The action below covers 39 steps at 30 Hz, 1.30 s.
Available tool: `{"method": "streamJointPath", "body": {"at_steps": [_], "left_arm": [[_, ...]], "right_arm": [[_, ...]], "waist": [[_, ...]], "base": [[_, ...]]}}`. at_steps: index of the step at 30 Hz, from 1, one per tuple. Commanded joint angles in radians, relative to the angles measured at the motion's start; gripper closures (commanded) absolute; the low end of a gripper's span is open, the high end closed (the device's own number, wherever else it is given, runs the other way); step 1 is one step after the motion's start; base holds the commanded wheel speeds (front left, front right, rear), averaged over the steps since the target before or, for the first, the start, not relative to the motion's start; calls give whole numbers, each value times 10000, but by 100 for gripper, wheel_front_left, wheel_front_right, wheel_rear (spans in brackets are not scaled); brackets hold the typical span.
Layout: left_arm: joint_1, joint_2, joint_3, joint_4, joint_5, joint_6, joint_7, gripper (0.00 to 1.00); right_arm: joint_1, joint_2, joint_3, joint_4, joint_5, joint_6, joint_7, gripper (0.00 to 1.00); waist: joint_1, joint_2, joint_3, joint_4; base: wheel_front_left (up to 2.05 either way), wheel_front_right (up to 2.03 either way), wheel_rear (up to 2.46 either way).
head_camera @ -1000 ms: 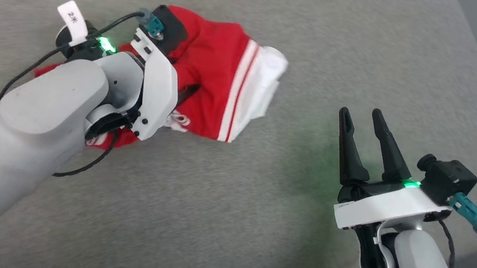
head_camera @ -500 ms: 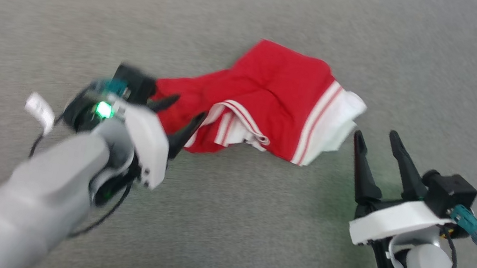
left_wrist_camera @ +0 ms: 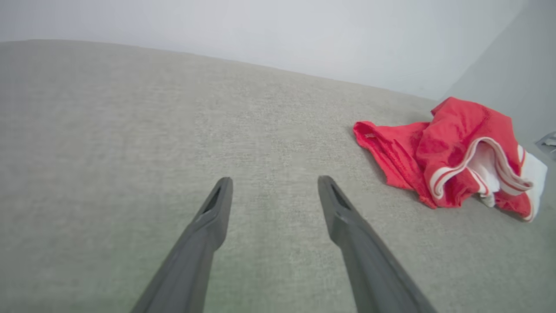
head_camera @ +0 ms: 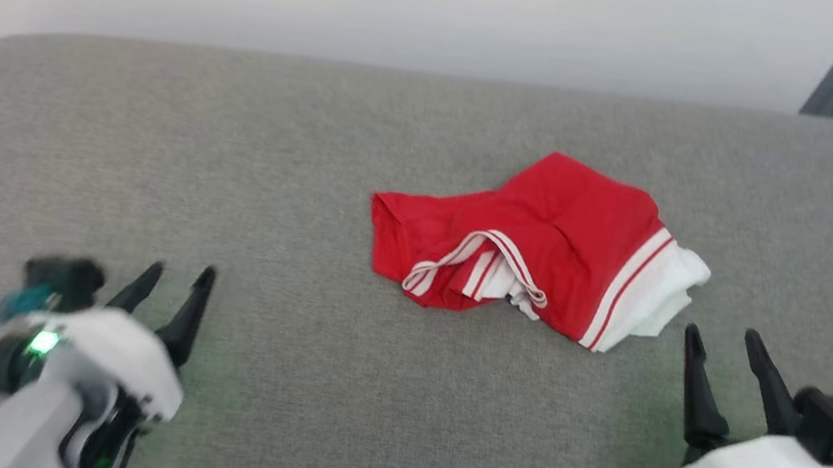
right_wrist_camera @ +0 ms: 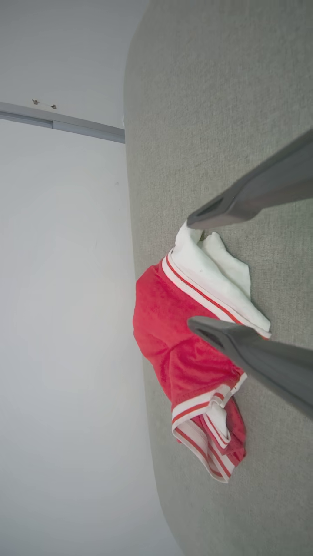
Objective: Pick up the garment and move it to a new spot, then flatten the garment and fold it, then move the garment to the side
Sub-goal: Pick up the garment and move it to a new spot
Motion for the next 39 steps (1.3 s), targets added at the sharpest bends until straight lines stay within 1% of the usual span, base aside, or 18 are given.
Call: {"method": "streamJointPath", "body": {"at_steps": [1,3,5,7,11,13,17,19,20,22,24,26,28,33,39], "left_arm": [[728,-64,851,-409,383,70,-54,0],[1571,-69,1897,-930,1016,114,-56,0],[2386,-198,2846,-1513,1676,152,-56,0],[3076,-247,3606,-2049,2624,223,-56,0],[4139,-740,5088,-3155,3980,154,-57,0],[4552,-1118,5795,-3826,4583,39,-57,0],[5238,-1743,6748,-4858,5854,-227,-56,0],[5495,-2015,7007,-5189,6359,-368,-56,0],[5495,-2015,7007,-5189,6359,-368,-56,0],[5678,-2379,7297,-5422,6542,-476,-57,0],[5840,-2566,7444,-5553,6895,-567,-57,0],[5961,-2843,7586,-5580,6963,-622,-57,0],[6046,-2987,7687,-5490,7172,-687,-58,0],[6110,-3252,7921,-5320,7489,-740,-57,0],[6015,-3299,8111,-5369,7647,-764,-59,0]], "right_arm": [[287,-86,-119,-22,24,1,-20,0],[464,-168,-247,-65,17,1,-20,0],[619,-199,-367,-133,19,1,-20,0],[762,-237,-521,-199,55,1,-20,0],[966,-228,-733,-380,110,1,-20,0],[1026,-216,-792,-514,123,1,-20,0],[1060,-167,-864,-721,150,1,-20,0],[1005,-145,-871,-843,149,1,-20,0],[1005,-145,-871,-843,149,1,-20,0],[959,-100,-854,-949,142,1,-20,0],[953,-79,-833,-1037,186,1,-20,0],[1023,-75,-817,-1044,193,1,-20,0],[1093,-78,-816,-975,206,1,-20,0],[1010,-40,-800,-892,180,1,-20,0],[884,-91,-719,-864,121,1,-20,0]], "waist": [[0,0,-374,198],[0,0,-552,207],[0,0,-677,204],[0,0,-800,213],[0,0,-972,212],[0,0,-1030,207],[0,0,-1063,169],[0,0,-1052,148],[0,0,-1052,148],[0,0,-1032,135],[0,0,-1006,118],[0,0,-987,122],[0,0,-980,120],[0,0,-953,93],[0,0,-920,117]], "base": [[0,0,0],[0,0,0],[0,0,0],[0,0,0],[0,0,0],[0,0,0],[0,0,0],[0,0,0],[0,0,0],[0,0,0],[0,0,0],[0,0,0],[0,0,0],[0,0,0],[0,0,0]]}}
